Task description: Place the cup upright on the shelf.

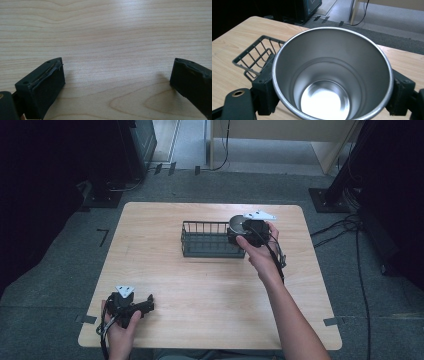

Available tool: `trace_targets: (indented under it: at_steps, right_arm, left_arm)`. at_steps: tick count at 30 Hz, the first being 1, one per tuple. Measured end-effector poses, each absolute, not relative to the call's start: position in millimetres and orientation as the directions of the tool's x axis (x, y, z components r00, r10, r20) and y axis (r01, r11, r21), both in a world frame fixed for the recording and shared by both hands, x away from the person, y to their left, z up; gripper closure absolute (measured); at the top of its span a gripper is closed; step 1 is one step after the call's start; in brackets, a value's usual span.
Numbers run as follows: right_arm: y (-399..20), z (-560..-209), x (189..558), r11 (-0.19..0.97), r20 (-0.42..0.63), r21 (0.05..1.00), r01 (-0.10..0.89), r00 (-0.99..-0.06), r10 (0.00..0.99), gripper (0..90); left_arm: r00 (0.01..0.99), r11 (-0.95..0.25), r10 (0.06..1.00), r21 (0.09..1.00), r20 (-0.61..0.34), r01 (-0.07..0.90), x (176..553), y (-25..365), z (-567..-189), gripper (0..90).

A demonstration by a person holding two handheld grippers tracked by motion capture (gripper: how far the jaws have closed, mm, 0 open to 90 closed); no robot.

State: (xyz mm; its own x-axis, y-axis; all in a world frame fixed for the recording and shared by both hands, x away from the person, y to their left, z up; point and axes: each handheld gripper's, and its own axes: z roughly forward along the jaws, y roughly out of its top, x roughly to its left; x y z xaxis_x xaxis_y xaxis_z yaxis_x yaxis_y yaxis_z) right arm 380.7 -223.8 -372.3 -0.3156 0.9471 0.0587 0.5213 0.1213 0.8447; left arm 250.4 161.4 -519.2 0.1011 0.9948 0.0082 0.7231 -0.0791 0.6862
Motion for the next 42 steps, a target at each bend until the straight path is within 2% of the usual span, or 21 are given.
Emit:
trace_targets:
  at_steps: [10,21,42]
  right_arm:
    - [-211,-370,400,0.126,0.054,0.849,0.513,-0.322,0.945,17.0]
    - [-198,-385,419,0.138,0.041,0.840,0.525,-0.314,0.949,17.4]
    - [-204,-414,428,0.127,0.046,0.813,0.569,-0.280,0.959,18.1]
  left_arm:
    - [0.101,-0.079,0.995,0.687,0.008,0.723,250,161,-519,0.0]
    - [0.101,-0.079,0.995,0.686,0.008,0.723,250,161,-519,0.0]
    - [0.101,-0.080,0.995,0.686,0.008,0.723,250,161,-519,0.0]
